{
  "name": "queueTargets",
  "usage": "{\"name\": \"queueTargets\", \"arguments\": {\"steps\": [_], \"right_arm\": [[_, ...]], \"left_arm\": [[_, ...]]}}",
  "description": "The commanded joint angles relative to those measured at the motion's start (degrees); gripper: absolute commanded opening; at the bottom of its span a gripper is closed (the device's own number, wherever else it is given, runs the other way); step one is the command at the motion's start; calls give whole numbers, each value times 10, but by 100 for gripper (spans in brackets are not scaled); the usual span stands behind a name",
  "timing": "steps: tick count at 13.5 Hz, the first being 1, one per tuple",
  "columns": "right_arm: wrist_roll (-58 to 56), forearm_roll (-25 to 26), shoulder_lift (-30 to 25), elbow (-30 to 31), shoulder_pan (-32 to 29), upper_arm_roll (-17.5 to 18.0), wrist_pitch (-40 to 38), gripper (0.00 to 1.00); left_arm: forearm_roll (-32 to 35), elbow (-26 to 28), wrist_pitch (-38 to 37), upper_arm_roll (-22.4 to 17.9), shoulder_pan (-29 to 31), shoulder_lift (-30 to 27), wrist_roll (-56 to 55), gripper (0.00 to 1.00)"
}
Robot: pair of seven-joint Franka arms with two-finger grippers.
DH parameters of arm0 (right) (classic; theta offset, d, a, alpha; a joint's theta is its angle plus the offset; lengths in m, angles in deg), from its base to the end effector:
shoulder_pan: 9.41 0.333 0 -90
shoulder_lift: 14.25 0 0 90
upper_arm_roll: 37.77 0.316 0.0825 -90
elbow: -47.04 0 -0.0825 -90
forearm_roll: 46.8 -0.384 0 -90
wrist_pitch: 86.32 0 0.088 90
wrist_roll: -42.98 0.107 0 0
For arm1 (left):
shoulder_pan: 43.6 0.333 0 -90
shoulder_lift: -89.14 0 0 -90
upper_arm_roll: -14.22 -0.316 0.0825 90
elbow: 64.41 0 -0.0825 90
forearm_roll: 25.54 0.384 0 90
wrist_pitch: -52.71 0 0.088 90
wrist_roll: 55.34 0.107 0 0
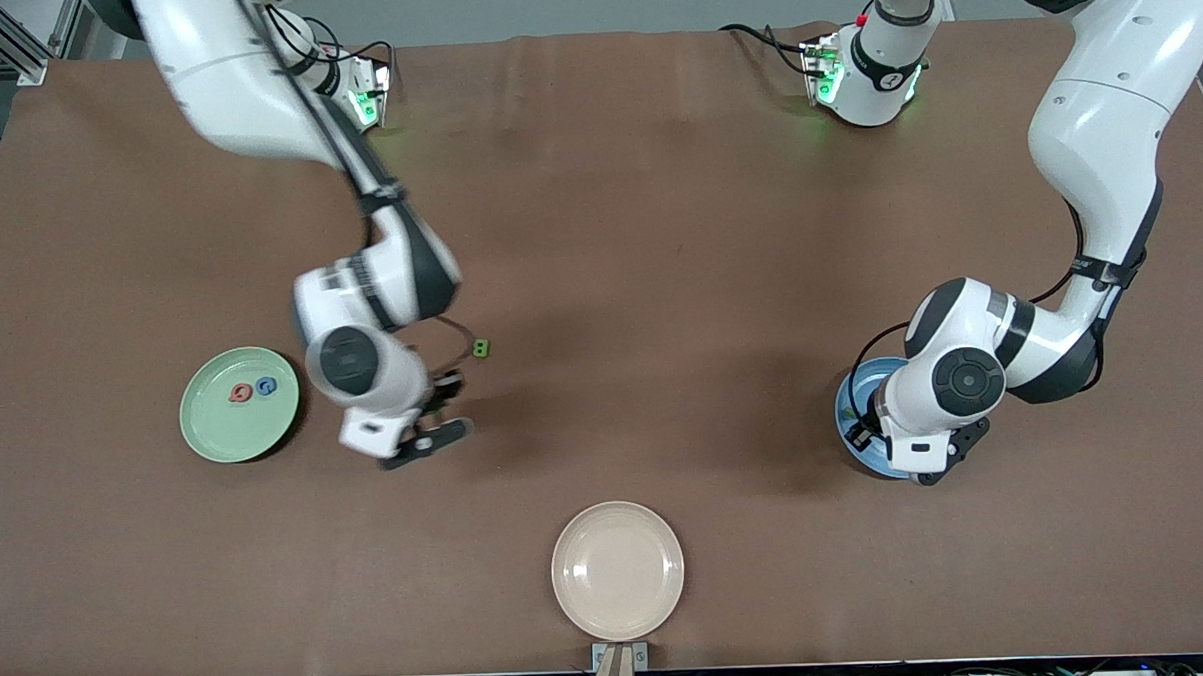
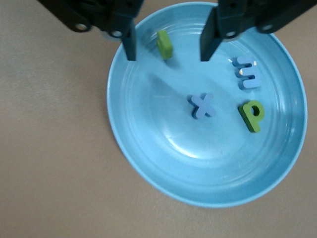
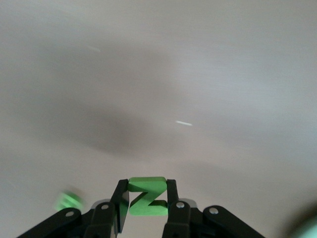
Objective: Sort upper and lower case letters into plates
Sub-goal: 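Drop the green Z in the green plate while the left gripper withdraws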
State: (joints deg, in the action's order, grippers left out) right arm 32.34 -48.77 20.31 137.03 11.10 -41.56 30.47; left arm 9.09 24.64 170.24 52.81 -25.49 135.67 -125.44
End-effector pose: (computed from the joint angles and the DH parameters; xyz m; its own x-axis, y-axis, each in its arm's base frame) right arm 0.6519 0.2040 0.2794 0.8836 0.4490 -0.1330 0.4511 -0.8923 -0.0157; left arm 0.6733 -0.1438 0.2318 0.7791 0.6267 -0.0147 0.6217 -0.7754 -0.1103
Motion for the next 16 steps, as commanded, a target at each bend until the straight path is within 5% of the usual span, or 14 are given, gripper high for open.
{"name": "queueTargets", "arguments": {"steps": [1,4,7,12,14,16], "right_arm": [[-163,-1,-20,37,-109,13,4,22],[-284,-2,-14,54,-202,15,17,22],[-294,-2,-34,141,-231,15,83,22],[-298,-2,-30,200,-242,15,186,27],[-295,-2,-42,196,-239,15,167,84],[-276,-3,-76,189,-234,17,124,83]], "left_arm": [[-3,-6,-15,0,4,-38,84,100],[-7,-9,-41,7,18,-92,166,100],[-8,-15,-71,12,20,-150,234,100],[-139,-141,-249,13,21,-169,336,100],[-139,-149,-284,12,20,-199,377,100],[-152,-149,-301,12,36,-237,440,100]]}}
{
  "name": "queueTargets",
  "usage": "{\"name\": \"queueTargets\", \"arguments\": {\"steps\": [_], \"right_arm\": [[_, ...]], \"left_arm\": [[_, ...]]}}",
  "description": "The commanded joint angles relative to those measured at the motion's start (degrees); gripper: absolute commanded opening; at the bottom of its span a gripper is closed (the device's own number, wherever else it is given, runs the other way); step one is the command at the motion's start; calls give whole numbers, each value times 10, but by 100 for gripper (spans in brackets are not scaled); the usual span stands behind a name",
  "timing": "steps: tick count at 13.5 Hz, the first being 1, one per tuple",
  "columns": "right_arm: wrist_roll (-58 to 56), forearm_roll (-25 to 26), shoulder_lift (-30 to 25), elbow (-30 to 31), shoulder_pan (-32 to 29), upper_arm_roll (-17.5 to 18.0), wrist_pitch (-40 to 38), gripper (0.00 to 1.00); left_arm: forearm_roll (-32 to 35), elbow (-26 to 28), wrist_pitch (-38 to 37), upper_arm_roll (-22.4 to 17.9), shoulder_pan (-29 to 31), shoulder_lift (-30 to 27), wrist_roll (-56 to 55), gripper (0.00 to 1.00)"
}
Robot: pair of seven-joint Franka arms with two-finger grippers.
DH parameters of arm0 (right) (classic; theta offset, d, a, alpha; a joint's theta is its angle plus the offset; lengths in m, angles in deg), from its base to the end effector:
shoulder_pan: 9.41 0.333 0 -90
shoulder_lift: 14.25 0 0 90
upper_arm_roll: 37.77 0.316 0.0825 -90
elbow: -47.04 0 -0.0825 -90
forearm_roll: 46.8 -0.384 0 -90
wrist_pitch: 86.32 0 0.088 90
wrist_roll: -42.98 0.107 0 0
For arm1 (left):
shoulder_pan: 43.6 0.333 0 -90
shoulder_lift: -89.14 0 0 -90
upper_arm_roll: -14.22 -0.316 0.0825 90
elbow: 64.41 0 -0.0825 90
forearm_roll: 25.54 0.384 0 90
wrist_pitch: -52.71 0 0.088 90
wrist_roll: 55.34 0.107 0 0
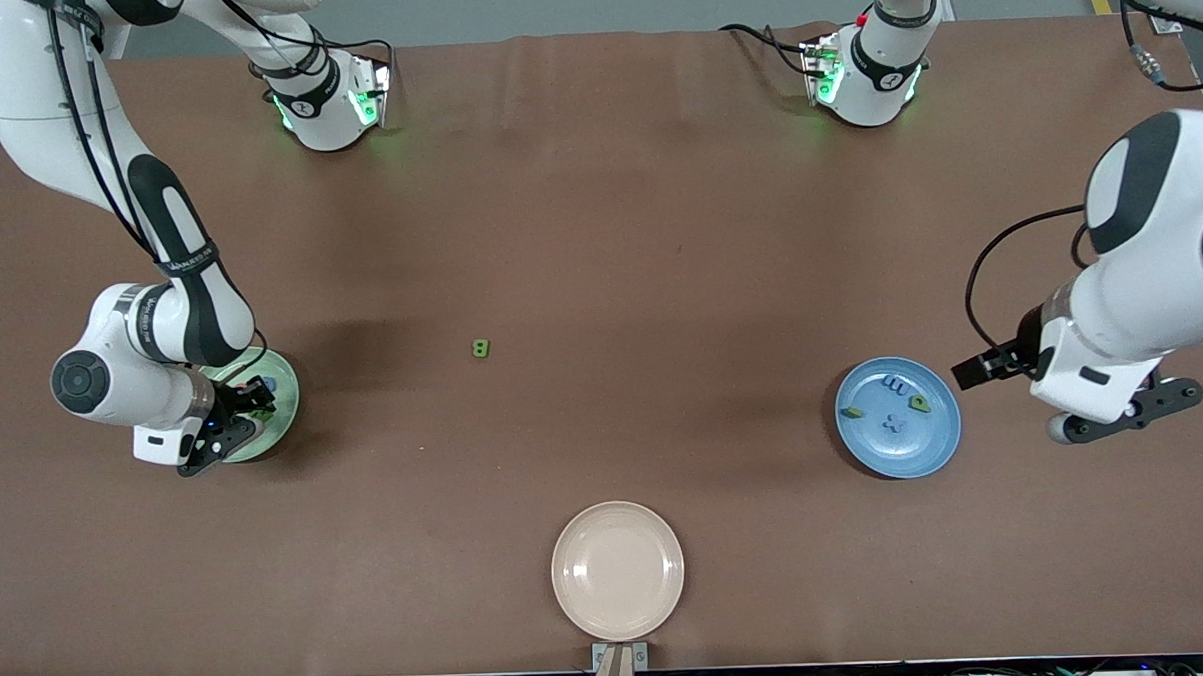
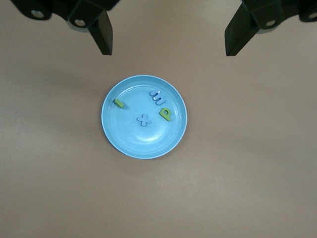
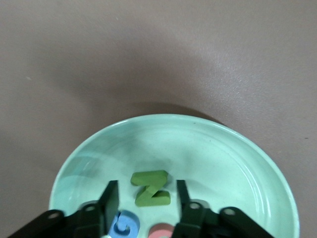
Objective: Sort upper and lower case letters into plates
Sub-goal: 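Drop the green Z in the green plate while the left gripper withdraws, then move the right gripper over the green B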
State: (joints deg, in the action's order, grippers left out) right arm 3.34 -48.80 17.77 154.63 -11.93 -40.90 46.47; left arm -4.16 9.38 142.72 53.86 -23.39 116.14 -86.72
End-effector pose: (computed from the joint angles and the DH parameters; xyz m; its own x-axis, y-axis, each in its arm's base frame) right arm 0.6211 -0.0594 0.2019 0.8338 0.5438 -0.0946 0.5394 -0.8391 -0.0702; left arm 0.6614 -0.0920 0.5170 0.9716 0.2343 -0.0336 0.2293 -0.9669 -0.1116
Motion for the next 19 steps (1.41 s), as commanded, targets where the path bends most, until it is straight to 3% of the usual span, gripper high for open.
{"name": "queueTargets", "arguments": {"steps": [1,2,3,7,9,12,15,19], "right_arm": [[56,-3,-77,13,9,12,-65,84],[110,-4,-98,13,35,11,-94,87],[173,-3,-113,14,67,11,-119,98],[397,-3,-123,17,210,11,-136,100],[529,-3,-119,17,280,11,-117,100],[618,-22,-95,32,321,11,-62,100],[621,-48,-94,84,338,10,17,100],[621,-48,-90,112,339,10,41,99]], "left_arm": [[-27,4,-39,0,18,-50,80,100],[-41,5,-41,-5,19,-69,104,100],[-69,9,-42,-42,11,-100,137,100],[-162,89,-48,-274,-128,-213,269,100],[-195,123,-45,-362,-198,-242,278,100],[-203,129,-32,-373,-206,-250,278,100],[-204,141,-19,-368,-206,-257,277,100],[-205,174,-21,-341,-205,-279,278,100]]}}
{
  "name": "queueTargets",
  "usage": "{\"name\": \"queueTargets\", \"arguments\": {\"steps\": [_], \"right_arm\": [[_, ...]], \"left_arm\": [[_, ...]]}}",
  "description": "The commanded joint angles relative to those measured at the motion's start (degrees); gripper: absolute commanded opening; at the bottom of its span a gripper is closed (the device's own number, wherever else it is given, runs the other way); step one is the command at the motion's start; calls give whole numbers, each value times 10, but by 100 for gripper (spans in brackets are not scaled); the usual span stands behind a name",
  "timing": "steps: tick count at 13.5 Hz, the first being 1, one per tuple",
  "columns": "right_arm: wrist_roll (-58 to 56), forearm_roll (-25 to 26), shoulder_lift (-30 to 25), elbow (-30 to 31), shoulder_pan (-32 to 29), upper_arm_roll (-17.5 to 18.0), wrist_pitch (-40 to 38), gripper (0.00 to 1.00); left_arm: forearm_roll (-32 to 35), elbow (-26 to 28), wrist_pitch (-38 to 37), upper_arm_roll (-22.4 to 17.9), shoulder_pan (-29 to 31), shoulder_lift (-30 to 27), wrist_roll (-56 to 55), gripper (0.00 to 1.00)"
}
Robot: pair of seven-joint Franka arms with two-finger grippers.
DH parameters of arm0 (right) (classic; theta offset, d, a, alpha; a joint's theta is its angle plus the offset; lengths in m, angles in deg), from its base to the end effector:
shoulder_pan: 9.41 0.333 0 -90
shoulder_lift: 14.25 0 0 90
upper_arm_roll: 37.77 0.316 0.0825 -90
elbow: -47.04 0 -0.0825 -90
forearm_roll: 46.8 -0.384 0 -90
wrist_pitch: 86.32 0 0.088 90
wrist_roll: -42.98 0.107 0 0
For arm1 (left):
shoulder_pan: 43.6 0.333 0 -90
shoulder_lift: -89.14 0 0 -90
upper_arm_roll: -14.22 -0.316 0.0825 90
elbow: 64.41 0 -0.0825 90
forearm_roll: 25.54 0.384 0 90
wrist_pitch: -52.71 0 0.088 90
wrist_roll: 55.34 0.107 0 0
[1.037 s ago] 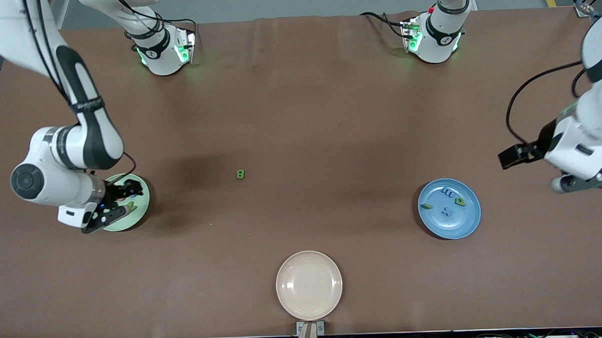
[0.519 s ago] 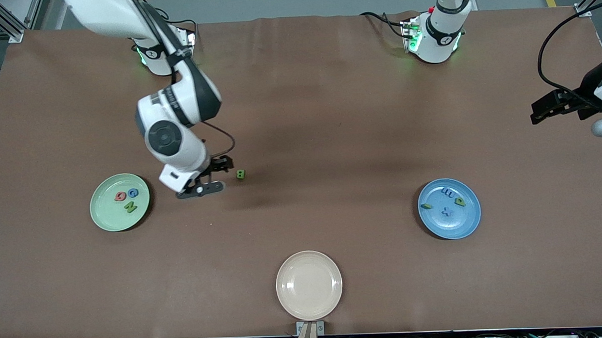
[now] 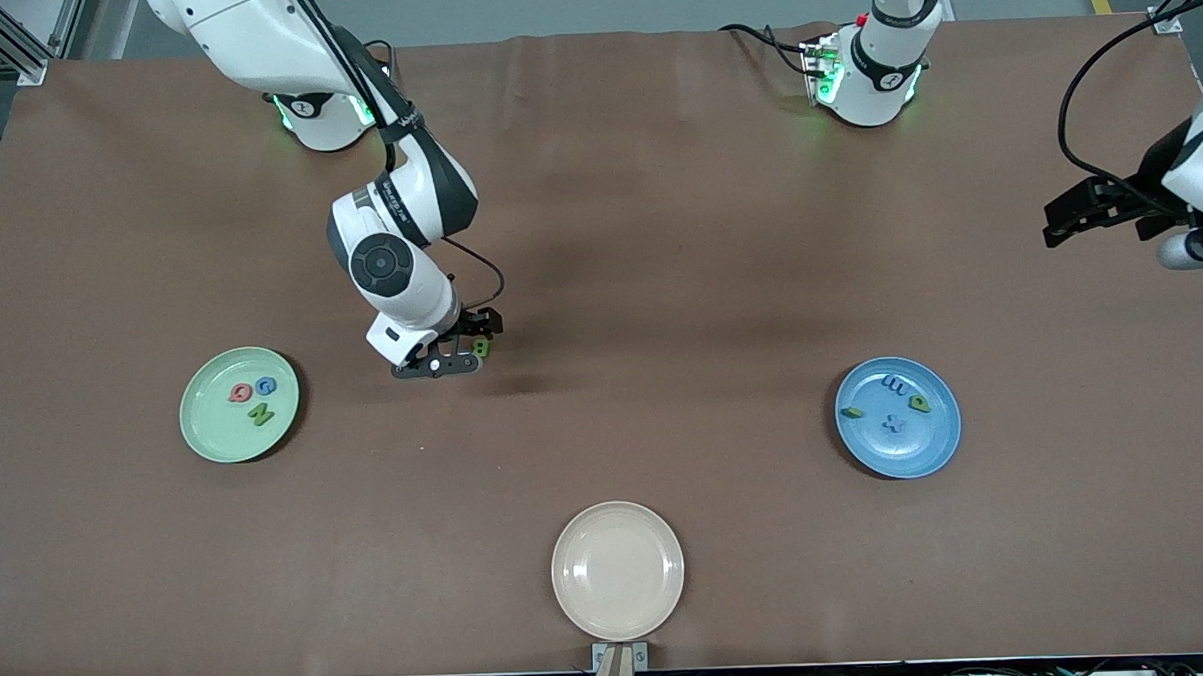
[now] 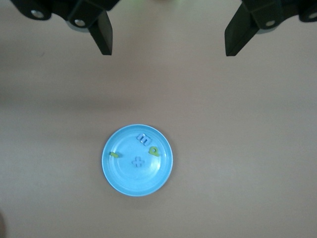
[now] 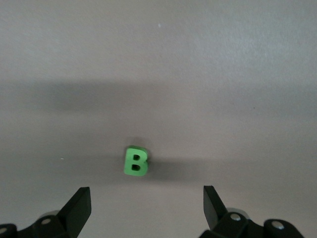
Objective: Sort upper and lower case letters into plates
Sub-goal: 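Move the right gripper over the green B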
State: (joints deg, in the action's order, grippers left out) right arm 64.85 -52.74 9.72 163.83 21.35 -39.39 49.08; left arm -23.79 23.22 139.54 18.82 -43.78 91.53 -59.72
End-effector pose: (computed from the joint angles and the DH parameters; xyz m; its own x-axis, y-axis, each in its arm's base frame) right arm 0.5131 0.2878 0.2284 0.9928 0.0520 -0.1081 0.0507 -0.9986 -0.0148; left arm 0.5599 -0.0424 0.6160 0.9986 -0.0053 -0.0533 -0.0070 -0.9995 -0.0314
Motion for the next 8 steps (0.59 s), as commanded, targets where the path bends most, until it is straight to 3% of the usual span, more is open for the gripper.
{"name": "queueTargets", "arguments": {"steps": [1,5,8], "right_arm": [[6,-8,-2,20,6,-4,20,97],[29,-8,11,17,24,-5,28,78],[30,-8,28,16,26,-5,53,75]], "left_arm": [[-6,36,11,20,-1,-33,7,100],[-5,37,12,26,-1,-34,6,100],[-5,46,9,26,2,-41,9,100]]}}
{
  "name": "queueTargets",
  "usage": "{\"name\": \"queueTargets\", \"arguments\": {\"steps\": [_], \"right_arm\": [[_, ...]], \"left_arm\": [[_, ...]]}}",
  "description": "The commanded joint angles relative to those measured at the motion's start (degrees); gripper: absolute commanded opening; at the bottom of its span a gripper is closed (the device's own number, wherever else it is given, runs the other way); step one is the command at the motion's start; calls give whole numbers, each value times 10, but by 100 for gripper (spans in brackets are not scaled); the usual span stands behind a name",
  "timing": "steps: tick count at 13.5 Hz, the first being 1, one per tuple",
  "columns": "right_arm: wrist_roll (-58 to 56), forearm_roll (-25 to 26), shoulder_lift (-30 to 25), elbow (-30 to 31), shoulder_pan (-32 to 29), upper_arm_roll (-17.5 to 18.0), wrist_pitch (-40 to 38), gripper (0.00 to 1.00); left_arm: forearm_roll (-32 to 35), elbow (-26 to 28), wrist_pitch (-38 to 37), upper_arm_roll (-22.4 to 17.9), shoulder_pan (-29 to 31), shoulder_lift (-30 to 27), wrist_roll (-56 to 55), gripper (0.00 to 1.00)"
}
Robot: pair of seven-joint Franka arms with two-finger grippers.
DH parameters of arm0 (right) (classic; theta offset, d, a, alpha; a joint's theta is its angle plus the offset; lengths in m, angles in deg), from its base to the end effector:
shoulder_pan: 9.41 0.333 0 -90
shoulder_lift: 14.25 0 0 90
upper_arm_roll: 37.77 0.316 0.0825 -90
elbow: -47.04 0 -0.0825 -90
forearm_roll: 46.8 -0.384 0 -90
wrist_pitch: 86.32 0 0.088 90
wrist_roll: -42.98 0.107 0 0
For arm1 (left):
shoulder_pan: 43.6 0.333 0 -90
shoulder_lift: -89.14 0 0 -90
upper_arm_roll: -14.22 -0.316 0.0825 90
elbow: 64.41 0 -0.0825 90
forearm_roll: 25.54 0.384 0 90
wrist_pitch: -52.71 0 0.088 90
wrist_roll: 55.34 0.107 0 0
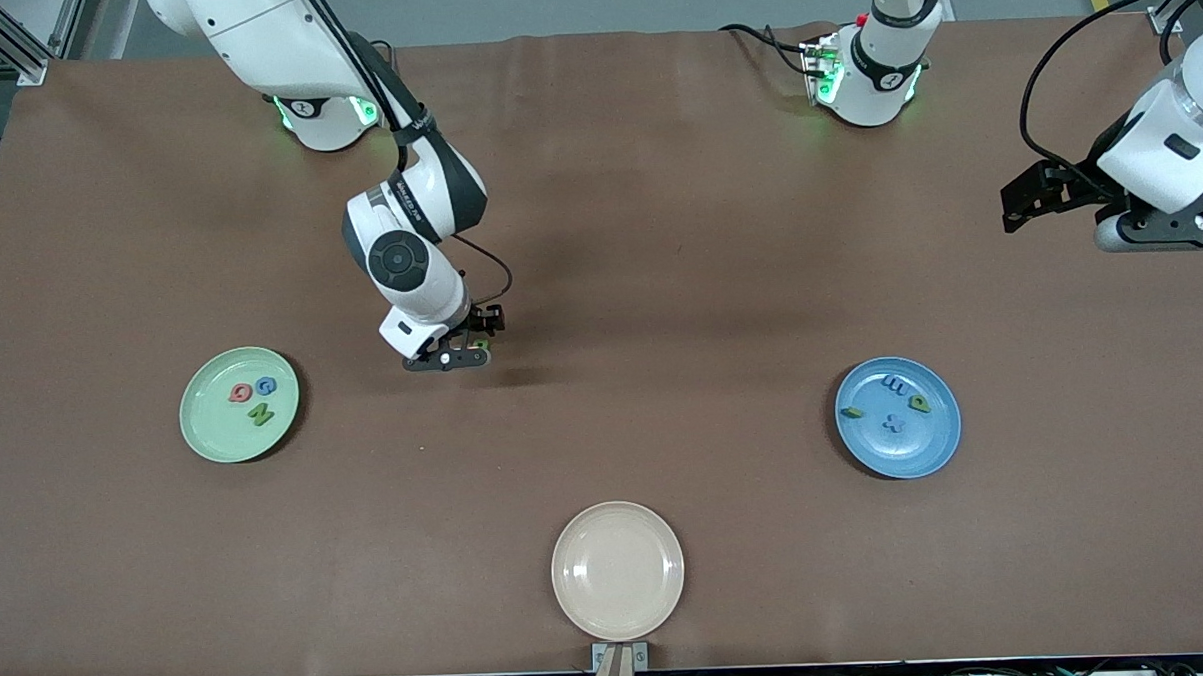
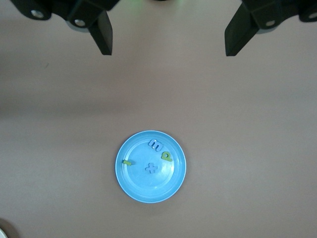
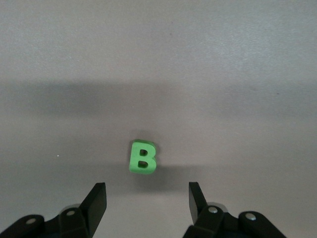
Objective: Sort upper and lower case letters into plates
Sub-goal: 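Lower the right gripper and grasp the green B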
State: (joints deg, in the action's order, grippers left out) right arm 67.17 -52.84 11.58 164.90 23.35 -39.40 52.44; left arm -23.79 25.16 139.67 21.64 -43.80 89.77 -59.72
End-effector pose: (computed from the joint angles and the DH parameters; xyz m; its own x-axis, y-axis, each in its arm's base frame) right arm 0.4999 0.3026 0.2068 0.9941 0.0414 -0.1001 0.0407 -0.9991 -0.0098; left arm 0.5477 -0.0694 0.6175 0.9970 -0.0548 -0.0540 -0.0567 -0.9978 -0.0333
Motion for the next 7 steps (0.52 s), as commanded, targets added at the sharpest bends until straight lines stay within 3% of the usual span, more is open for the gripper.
{"name": "queueTargets", "arguments": {"steps": [1,7], "right_arm": [[7,-7,11,4,8,-5,24,75],[7,-7,39,-11,5,-6,41,71]], "left_arm": [[-6,31,11,-2,2,-24,9,100],[-8,31,17,-3,2,-33,9,100]]}}
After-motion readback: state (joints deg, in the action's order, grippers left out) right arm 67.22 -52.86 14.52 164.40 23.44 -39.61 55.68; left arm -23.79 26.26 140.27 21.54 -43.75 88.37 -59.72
